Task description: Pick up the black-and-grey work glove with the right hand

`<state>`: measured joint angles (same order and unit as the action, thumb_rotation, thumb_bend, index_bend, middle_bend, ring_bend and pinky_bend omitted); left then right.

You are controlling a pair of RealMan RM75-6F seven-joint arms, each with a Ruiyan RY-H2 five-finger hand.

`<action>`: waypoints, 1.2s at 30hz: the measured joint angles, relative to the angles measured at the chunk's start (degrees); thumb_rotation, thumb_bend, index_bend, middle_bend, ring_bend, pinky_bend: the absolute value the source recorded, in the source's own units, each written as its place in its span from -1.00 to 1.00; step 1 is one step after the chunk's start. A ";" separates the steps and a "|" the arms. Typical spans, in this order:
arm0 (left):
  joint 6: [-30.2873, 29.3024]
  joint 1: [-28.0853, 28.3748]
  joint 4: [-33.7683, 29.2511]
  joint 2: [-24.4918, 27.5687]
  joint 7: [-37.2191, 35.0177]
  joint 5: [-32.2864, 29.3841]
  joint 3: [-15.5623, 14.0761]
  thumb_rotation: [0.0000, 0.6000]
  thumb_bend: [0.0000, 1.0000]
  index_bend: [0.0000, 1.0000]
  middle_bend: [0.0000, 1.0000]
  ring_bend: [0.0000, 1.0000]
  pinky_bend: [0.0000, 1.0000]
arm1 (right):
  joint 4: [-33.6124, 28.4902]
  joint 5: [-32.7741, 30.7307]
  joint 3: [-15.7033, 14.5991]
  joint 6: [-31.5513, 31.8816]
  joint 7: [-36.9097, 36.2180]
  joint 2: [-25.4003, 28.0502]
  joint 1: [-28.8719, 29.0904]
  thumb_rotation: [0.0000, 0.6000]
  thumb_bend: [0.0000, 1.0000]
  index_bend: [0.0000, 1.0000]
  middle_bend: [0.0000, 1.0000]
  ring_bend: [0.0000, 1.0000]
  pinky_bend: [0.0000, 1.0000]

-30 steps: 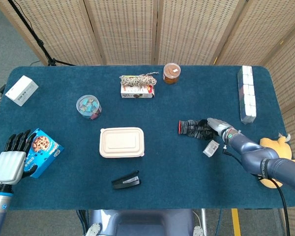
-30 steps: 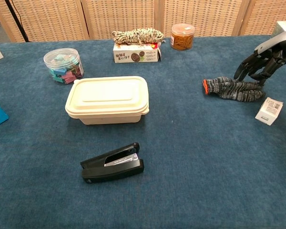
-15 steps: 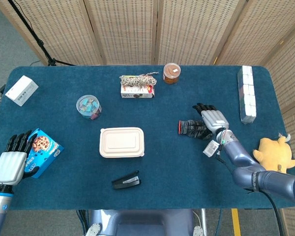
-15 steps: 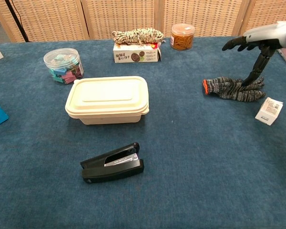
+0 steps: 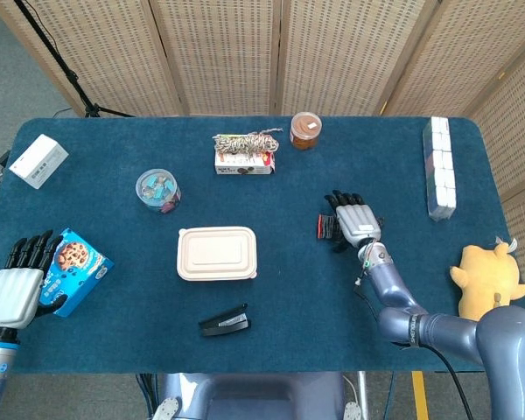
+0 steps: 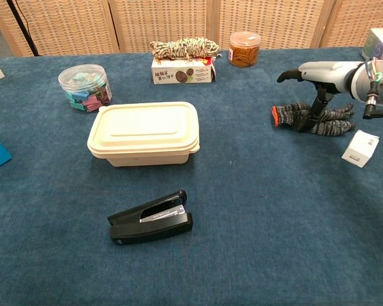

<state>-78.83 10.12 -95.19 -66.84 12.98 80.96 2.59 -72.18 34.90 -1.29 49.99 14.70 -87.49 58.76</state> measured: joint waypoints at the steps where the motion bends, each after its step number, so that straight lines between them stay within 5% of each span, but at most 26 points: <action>1: 0.05 0.00 0.01 0.00 0.00 0.00 -0.03 1.00 -0.69 -1.00 -1.00 -1.00 -1.00 | 0.73 0.27 0.12 -0.01 0.38 -0.38 -0.29 1.00 -1.00 -0.97 -1.00 -1.00 -1.00; 13: 0.33 0.15 0.16 -0.59 1.07 -0.41 -0.07 1.00 -0.69 -1.00 -1.00 -1.00 -1.00 | 6.20 2.00 2.92 -5.61 1.73 -1.91 -3.77 1.00 -0.87 -0.70 -0.84 -0.98 -0.72; 23: 0.61 0.30 0.25 -0.95 1.61 -0.91 0.00 1.00 -0.70 -1.00 -1.00 -1.00 -1.00 | 9.09 2.67 5.29 -8.61 1.89 -2.60 -5.74 1.00 -0.20 -0.18 -0.33 -0.39 -0.13; 29: 0.73 0.36 0.28 -1.02 1.73 -1.00 -0.04 1.00 -0.69 -1.00 -1.00 -1.00 -1.00 | 9.72 5.68 6.78 -7.73 -0.29 -2.98 -7.36 1.00 -0.10 0.05 -0.11 -0.15 0.11; 36: 0.79 0.41 0.23 -1.06 1.79 -1.02 -0.09 1.00 -0.69 -1.00 -1.00 -1.00 -1.00 | 9.18 9.55 8.73 -7.34 -3.66 -2.31 -9.31 1.00 -0.07 0.08 -0.08 -0.12 0.14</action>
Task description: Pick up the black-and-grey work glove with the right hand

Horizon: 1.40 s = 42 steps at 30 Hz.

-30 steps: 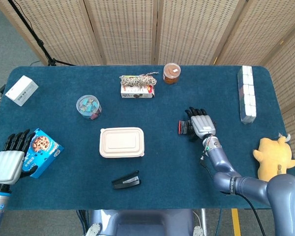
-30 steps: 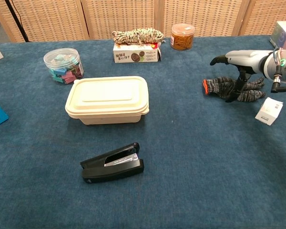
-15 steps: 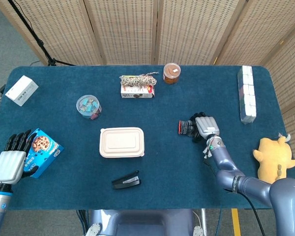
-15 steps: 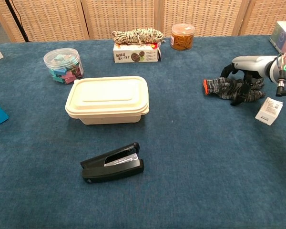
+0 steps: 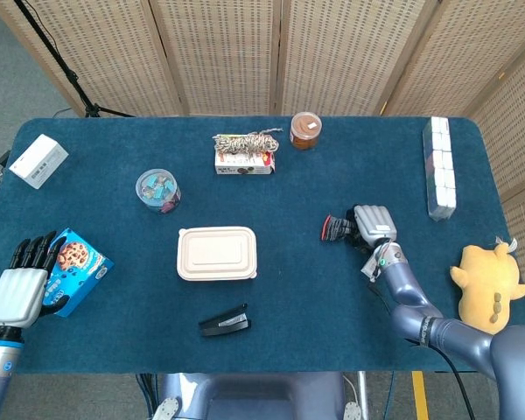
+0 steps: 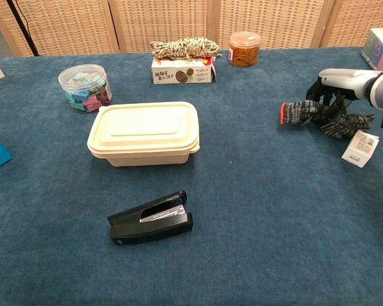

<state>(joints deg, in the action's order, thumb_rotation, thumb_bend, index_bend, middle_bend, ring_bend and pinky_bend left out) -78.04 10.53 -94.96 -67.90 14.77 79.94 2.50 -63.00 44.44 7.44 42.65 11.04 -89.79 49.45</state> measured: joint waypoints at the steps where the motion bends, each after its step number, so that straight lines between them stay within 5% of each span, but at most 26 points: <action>1: 0.00 0.03 -0.02 0.00 0.00 0.03 0.00 1.00 -0.69 -1.00 -1.00 -1.00 -1.00 | -0.39 0.42 0.33 0.13 -0.42 0.27 -0.18 1.00 -0.07 0.08 -0.08 -0.12 0.14; 14: 0.68 1.93 -2.11 1.45 -0.10 2.62 0.54 1.00 -0.70 -1.00 -1.00 -1.00 -1.00 | -10.96 2.20 5.28 1.07 -3.15 6.72 -1.16 1.00 -0.04 0.10 -0.07 -0.11 0.14; 20: 6.60 6.30 -2.98 3.58 -0.93 4.66 1.03 1.00 -0.69 -1.00 -1.00 -1.00 -1.00 | -17.58 1.50 6.51 1.68 -2.01 9.22 -0.75 1.00 -0.04 0.11 -0.06 -0.11 0.14; 31: 19.78 18.52 -4.41 9.74 -14.48 16.06 -0.31 1.00 -0.69 -1.00 -1.00 -1.00 -1.00 | -29.24 -0.36 7.82 2.64 1.44 12.20 1.67 1.00 -0.04 0.12 -0.06 -0.11 0.14; 42: 29.54 28.07 -9.15 11.13 -18.43 16.73 0.89 1.00 -0.70 -1.00 -1.00 -1.00 -1.00 | -37.21 -9.32 9.76 4.97 6.28 12.12 7.52 1.00 -0.04 0.12 -0.06 -0.10 0.14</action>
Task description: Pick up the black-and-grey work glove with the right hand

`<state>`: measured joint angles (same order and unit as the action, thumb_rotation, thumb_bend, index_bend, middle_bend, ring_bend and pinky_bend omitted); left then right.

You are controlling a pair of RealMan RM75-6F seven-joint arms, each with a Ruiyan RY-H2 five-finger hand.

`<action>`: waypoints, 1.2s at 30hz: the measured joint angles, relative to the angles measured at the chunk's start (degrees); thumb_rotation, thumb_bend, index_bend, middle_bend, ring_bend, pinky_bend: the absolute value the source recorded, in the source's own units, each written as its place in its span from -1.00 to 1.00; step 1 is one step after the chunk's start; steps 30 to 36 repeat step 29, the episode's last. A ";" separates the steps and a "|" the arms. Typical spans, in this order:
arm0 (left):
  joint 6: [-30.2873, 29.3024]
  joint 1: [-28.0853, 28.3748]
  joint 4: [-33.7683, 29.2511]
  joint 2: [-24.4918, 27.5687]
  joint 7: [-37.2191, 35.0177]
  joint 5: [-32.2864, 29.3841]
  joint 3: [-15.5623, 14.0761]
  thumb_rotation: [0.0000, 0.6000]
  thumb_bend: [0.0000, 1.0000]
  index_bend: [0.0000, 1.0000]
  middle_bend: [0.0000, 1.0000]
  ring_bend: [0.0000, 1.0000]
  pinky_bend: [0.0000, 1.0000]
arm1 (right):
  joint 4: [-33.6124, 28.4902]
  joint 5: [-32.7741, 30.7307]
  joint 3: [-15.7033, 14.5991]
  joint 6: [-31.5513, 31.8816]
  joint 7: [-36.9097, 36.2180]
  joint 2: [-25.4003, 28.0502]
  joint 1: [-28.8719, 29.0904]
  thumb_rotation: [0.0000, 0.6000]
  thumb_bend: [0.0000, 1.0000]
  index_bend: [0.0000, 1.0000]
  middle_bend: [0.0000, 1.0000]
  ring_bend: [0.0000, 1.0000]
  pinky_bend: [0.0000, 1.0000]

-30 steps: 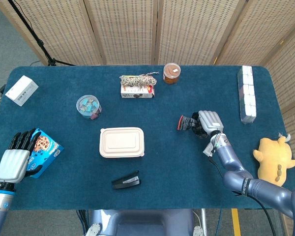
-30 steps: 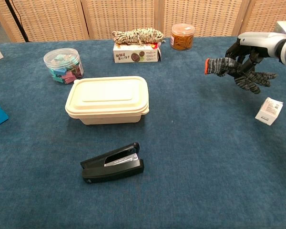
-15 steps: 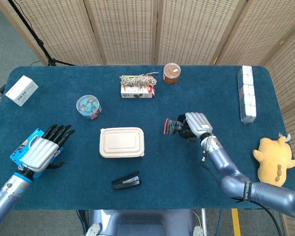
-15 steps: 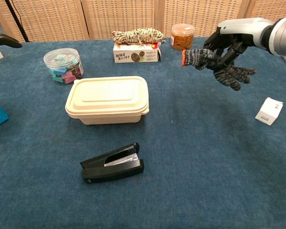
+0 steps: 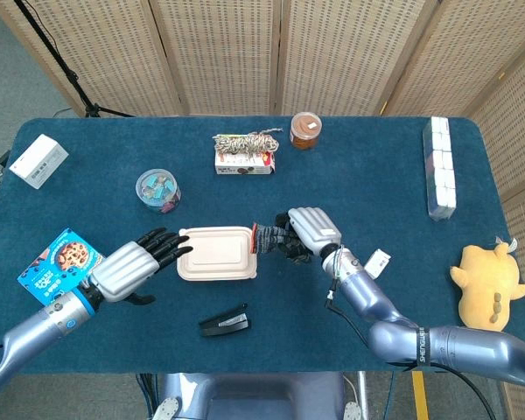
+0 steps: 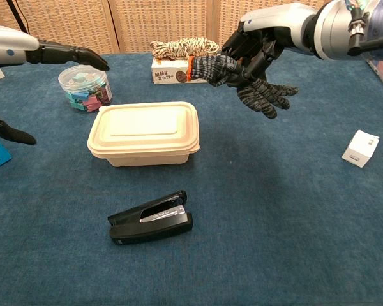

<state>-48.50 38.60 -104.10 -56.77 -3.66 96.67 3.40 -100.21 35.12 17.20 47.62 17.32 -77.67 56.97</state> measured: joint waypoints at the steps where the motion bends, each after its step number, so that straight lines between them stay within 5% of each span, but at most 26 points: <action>1: 0.57 0.92 -0.10 -0.56 -0.06 -0.04 0.25 1.00 -0.70 -1.00 -1.00 -1.00 -1.00 | -0.43 -0.78 0.08 0.23 0.30 -0.01 0.40 1.00 -0.04 0.12 -0.06 -0.10 0.14; 9: 1.78 3.93 -0.70 -4.56 1.17 -1.43 1.18 1.00 -0.71 -1.00 -1.00 -1.00 -1.00 | -4.52 -6.50 0.79 1.42 0.38 -0.15 3.04 1.00 -0.04 0.12 -0.05 -0.10 0.14; 36: 2.47 6.61 -1.53 -8.83 8.26 -7.46 1.73 1.00 -0.71 -1.00 -1.00 -1.00 -1.00 | -6.17 -7.00 0.65 0.75 -4.77 -0.33 3.74 1.00 -0.03 0.13 -0.04 -0.09 0.14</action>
